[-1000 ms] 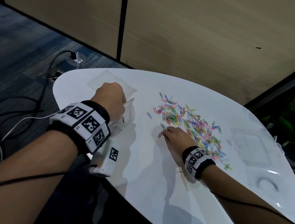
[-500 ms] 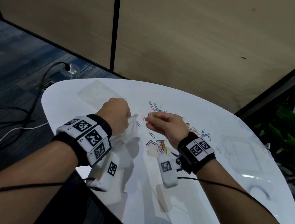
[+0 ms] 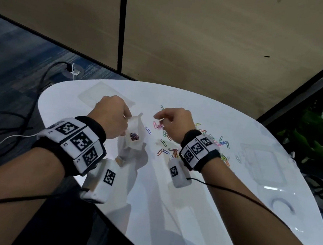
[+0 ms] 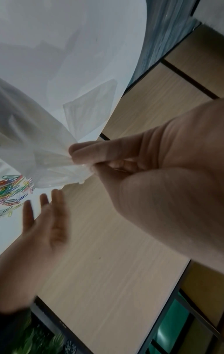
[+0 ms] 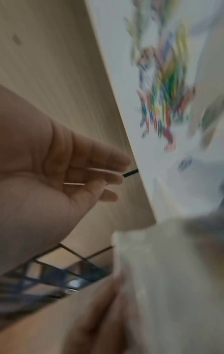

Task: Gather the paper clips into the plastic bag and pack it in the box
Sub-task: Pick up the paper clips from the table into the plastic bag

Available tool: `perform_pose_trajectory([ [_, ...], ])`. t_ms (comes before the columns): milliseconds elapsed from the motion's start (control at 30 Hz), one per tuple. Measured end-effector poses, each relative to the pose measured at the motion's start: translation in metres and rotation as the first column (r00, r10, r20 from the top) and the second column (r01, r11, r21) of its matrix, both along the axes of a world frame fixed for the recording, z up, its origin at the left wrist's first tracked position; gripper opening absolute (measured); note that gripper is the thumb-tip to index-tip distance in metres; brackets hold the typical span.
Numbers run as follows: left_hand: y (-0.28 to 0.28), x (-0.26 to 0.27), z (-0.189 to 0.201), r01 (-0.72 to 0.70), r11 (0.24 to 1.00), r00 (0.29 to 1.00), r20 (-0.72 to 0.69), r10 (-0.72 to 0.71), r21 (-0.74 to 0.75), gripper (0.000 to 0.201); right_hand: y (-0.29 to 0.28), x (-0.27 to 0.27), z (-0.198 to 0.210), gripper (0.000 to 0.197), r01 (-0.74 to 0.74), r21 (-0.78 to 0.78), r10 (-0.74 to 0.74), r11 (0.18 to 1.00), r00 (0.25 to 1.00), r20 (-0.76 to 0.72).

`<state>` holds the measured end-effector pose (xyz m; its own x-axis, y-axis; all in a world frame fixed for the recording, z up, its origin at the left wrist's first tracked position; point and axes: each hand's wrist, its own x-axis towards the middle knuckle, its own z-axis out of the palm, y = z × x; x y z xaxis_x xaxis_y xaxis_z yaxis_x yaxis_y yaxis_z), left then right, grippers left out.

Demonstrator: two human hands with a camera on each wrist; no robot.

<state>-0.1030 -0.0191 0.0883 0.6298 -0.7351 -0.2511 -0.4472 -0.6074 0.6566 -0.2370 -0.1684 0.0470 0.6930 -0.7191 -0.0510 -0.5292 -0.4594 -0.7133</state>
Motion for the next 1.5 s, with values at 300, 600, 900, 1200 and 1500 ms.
perform_pose_trajectory([
  [300,-0.001,0.002,-0.001,0.055,0.998,0.996,0.07,-0.058,0.042,0.033,-0.009,0.012,-0.097,0.078,-0.564,-0.219,0.189,0.796,0.576,-0.796],
  [600,-0.003,-0.002,-0.002,0.067,0.997,0.997,0.046,-0.068,0.038,0.028,-0.046,-0.02,-0.102,0.017,-0.318,-0.373,0.0,0.872,0.761,-0.649],
  [900,-0.011,-0.015,0.002,0.122,0.991,0.991,0.041,-0.125,0.057,0.027,-0.058,-0.059,-0.053,0.013,0.391,0.176,-0.369,0.903,0.918,-0.146],
  [1200,-0.022,-0.039,0.002,0.15,0.986,0.987,0.055,-0.154,0.075,0.024,0.012,-0.042,0.011,0.013,0.059,0.744,-0.401,0.666,0.869,0.29],
  [1500,-0.024,-0.043,0.001,0.165,0.984,0.984,0.059,-0.169,0.06,0.02,0.051,-0.009,-0.02,0.021,0.161,0.446,-0.185,0.881,0.983,0.01],
])
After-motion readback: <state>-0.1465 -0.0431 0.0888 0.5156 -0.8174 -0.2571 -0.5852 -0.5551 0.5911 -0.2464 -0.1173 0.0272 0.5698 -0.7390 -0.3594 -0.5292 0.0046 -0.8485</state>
